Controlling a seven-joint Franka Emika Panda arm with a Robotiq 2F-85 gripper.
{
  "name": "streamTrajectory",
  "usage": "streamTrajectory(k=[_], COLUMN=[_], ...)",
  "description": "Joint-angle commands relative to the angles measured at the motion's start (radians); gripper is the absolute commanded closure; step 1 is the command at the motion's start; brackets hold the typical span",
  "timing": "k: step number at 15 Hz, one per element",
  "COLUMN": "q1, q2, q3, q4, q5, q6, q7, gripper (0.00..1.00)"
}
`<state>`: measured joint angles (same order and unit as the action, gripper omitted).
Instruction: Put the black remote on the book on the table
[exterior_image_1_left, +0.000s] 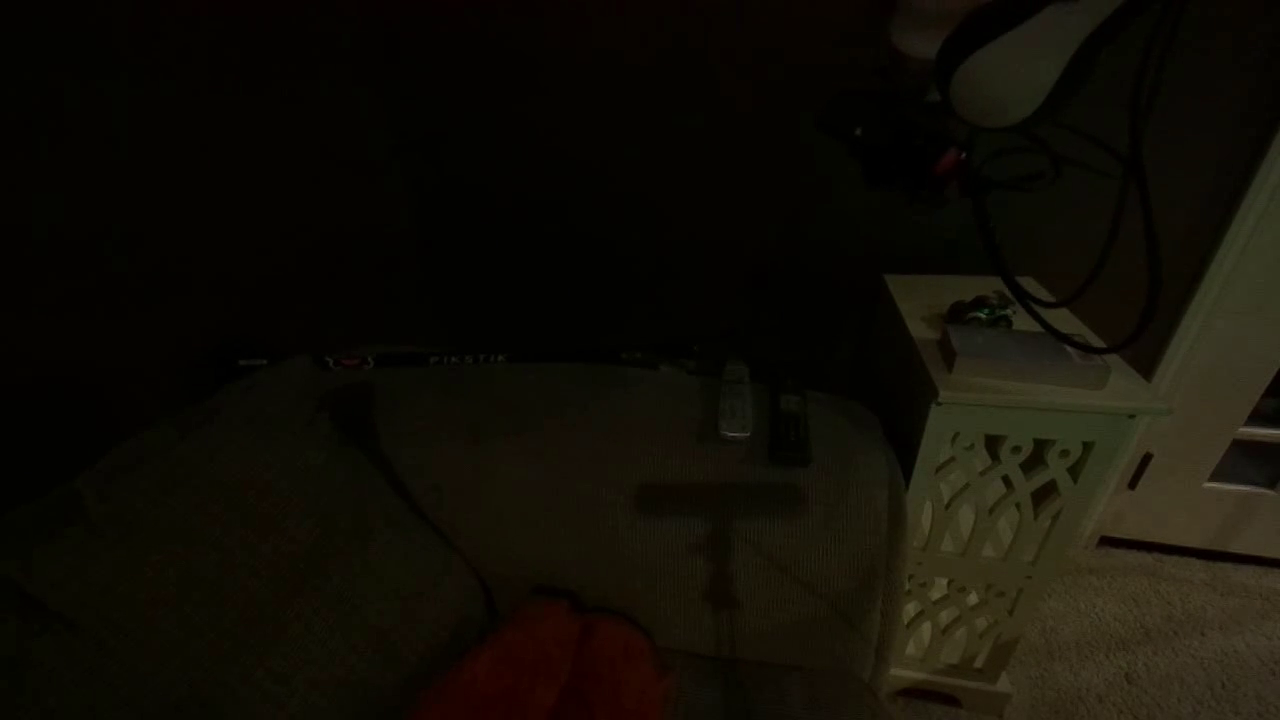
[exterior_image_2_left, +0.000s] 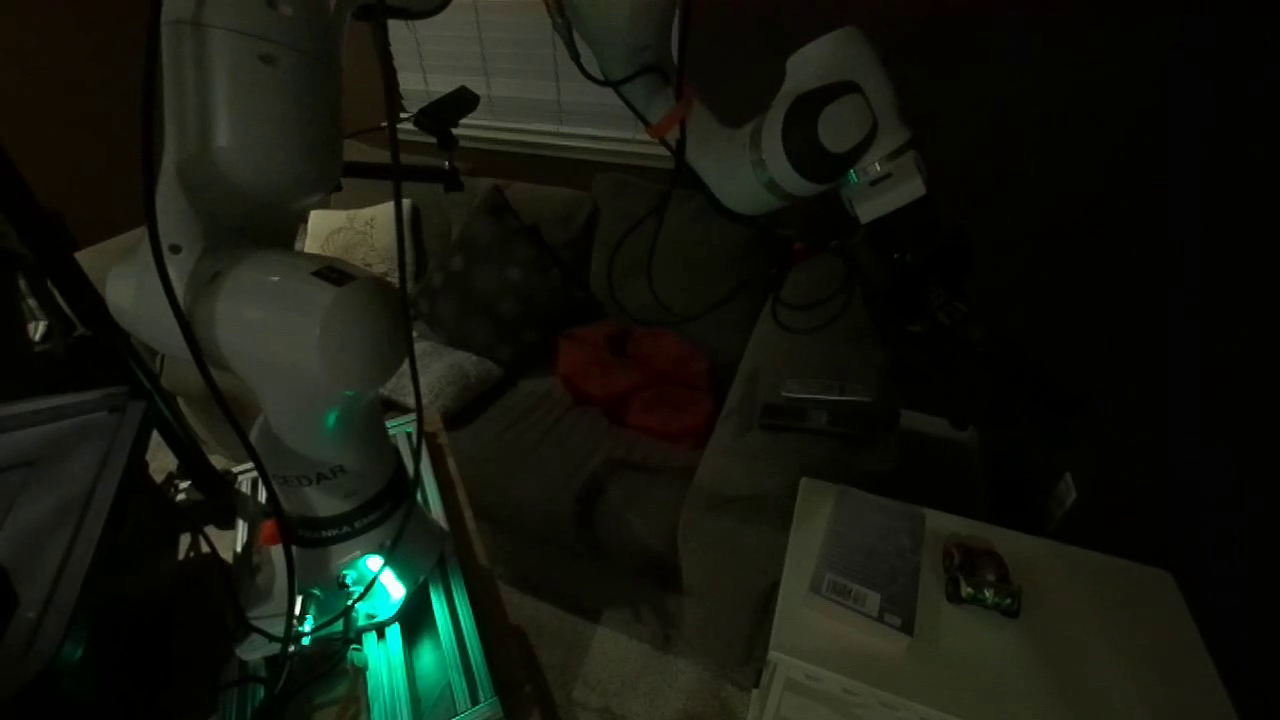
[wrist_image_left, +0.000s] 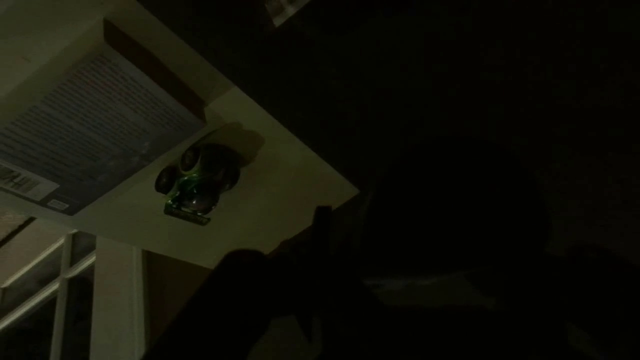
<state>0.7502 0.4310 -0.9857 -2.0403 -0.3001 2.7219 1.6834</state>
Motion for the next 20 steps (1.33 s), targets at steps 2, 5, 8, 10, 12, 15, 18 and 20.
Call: streamTrajectory(k=[2,5,8,10,12,15,18,20], q1=[-0.032,-0.035,-0.073,-0.105,-0.164,-0.273,-0.383,-0.444], q2=[0.053,0.128,0.187,0.225,0.263,0.284,0.31,0.345], q3=[0.018,-0.003,0.019,0.045,0.098,0.217,0.335,0.391], q4=[0.044,0.078,0.114,0.147,0.191,0.255,0.323,0.375], q5=[-0.058,-0.095,-0.125,-0.131,-0.123,-0.127,-0.137,-0.146], q6=[-0.089,-0.153,-0.25,-0.336,-0.433,-0.564,-0.655,-0.697], q7=[0.134,0.265,0.383,0.45,0.486,0.483,0.483,0.53], gripper=[0.67,0.67,0.67,0.67,0.67,0.67,0.67,0.67])
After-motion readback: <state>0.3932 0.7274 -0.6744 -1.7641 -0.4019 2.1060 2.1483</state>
